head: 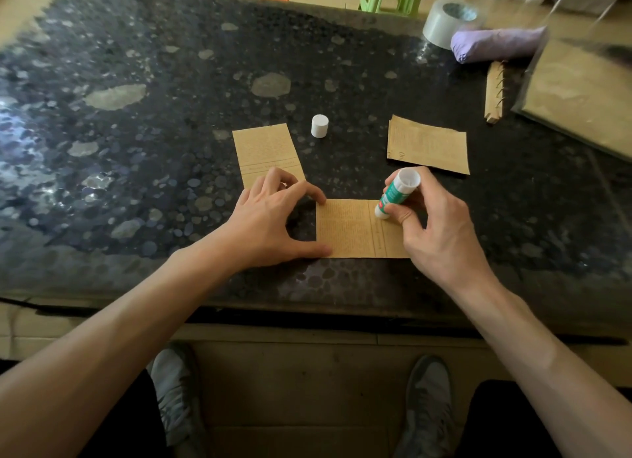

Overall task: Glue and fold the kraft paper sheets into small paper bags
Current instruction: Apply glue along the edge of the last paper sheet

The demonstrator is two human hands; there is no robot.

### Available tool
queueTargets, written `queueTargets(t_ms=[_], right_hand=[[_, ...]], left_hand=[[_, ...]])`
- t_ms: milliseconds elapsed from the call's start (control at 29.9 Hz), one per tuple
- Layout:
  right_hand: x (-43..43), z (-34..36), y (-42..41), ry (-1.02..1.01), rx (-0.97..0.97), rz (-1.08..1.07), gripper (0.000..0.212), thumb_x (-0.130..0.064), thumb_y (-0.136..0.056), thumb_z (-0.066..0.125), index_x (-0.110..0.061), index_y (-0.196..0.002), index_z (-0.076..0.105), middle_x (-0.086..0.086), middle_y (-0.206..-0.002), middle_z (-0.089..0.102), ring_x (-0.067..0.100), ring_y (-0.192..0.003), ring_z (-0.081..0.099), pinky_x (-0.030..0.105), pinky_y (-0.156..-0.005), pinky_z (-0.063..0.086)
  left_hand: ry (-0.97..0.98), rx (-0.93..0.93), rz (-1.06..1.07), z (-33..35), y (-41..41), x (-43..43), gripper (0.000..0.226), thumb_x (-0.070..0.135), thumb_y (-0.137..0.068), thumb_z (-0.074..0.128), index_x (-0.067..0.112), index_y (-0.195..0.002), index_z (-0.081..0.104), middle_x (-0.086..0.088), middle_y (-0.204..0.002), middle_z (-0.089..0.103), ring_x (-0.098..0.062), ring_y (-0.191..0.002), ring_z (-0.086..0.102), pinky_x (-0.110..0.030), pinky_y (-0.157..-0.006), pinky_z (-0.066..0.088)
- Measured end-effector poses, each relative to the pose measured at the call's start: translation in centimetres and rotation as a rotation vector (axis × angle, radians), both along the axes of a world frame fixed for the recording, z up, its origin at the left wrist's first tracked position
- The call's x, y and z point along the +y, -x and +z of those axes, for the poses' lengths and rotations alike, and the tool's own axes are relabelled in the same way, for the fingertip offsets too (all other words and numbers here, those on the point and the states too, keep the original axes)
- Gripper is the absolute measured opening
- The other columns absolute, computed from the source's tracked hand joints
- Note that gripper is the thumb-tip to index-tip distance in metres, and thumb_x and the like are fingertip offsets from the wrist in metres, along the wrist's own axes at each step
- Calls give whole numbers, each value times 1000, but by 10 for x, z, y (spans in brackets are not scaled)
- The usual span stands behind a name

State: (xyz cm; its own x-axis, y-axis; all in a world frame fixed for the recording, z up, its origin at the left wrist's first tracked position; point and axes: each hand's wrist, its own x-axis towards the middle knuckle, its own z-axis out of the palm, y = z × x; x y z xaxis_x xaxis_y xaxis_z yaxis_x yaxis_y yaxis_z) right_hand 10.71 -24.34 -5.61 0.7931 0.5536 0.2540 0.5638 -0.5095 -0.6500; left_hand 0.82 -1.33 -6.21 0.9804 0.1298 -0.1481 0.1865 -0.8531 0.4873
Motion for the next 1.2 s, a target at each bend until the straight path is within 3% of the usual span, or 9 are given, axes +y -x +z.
queueTargets(t_ms=[234,468,668,735,869,935,1069,1203], right_hand=[[-8,1,-6,37,5,-68,23,-12,-97,68,-14,-119,61,-3,-109,67,9,-102,65,12,-86,49],[-13,2,-6,52,-19,-89,23,-13,-97,68,-14,-119,60,-2,-110,67,11,-104,66,29,-89,56],[-17,2,-7,48,-18,-102,24,-13,-98,68,-15,-120,59,-4,-110,65,8,-102,64,22,-87,53],[-20,2,-7,-8,17,-121,26,-16,-98,69,-17,-122,58,-7,-111,63,5,-103,64,19,-87,52],[-28,6,-14,-214,28,-207,32,-23,-100,68,-12,-127,58,2,-121,66,11,-114,67,33,-96,58],[-29,12,-17,-298,14,-221,32,-24,-100,69,-9,-126,58,6,-121,66,12,-114,67,30,-96,58],[-17,18,-9,-327,47,-74,28,-21,-97,73,-7,-120,64,-1,-112,70,10,-106,70,24,-89,57],[4,16,6,-220,176,112,29,-17,-93,77,-11,-121,67,-10,-111,71,6,-105,71,23,-91,58]], left_hand=[[4,-5,-1,0,0,0,76,74,-67,73,49,-133,46,8,-136,32,-17,-135,30,-44,-117,24],[6,-2,0,-1,0,0,75,73,-67,74,49,-133,46,7,-138,31,-18,-137,29,-45,-118,23],[8,-5,-4,-1,1,1,76,74,-67,73,49,-133,47,8,-136,31,-17,-136,29,-45,-117,23],[13,-6,-6,-1,1,1,76,76,-65,71,50,-133,47,8,-135,31,-17,-136,29,-44,-117,23],[23,-33,-2,-3,1,1,76,76,-64,72,49,-132,49,8,-134,33,-16,-135,31,-43,-116,24],[17,-43,-1,-4,2,1,74,74,-66,73,48,-131,50,9,-134,34,-15,-134,32,-42,-115,25],[-5,-120,15,-9,5,-2,74,80,-66,65,47,-130,52,10,-129,36,-14,-130,35,-38,-111,27],[-69,-172,11,-14,9,-5,77,87,-68,55,45,-132,51,9,-129,37,-14,-129,35,-36,-107,28]])
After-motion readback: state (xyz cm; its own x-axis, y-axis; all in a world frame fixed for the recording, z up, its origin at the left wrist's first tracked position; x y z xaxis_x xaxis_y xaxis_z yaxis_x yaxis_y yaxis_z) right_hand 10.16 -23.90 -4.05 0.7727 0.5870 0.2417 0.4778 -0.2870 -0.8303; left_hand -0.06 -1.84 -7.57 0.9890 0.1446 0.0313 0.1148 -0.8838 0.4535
